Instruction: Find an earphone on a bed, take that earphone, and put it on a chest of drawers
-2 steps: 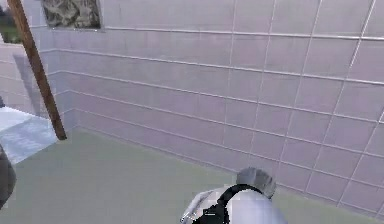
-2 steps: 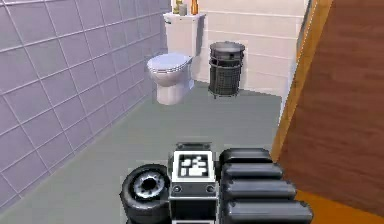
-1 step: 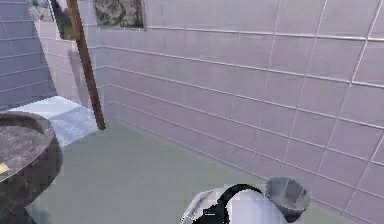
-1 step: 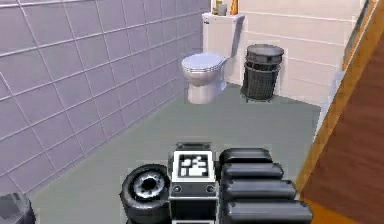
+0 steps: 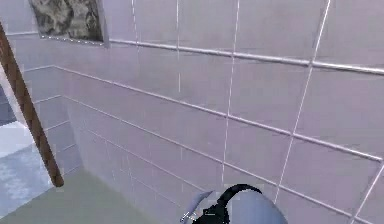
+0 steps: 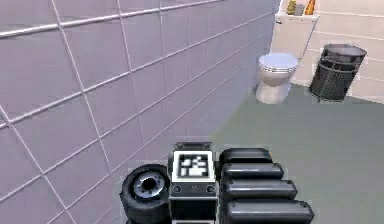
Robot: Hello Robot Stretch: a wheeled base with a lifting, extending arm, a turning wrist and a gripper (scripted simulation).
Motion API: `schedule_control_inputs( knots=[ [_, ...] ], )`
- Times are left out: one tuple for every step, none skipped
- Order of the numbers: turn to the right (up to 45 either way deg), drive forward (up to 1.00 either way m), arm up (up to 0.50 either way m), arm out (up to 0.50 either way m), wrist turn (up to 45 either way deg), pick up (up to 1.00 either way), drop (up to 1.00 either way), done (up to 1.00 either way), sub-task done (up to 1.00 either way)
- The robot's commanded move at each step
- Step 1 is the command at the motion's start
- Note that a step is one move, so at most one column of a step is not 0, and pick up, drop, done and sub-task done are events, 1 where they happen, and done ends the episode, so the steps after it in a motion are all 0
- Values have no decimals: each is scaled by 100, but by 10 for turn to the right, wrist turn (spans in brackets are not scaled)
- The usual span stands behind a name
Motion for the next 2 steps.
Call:
schedule_control_inputs(
  knots=[
    [-150, 0, 0, 0, 0, 0, 0, 0, 0],
    [0, 5, 0, 0, 0, 0, 0, 0, 0]
  ],
)
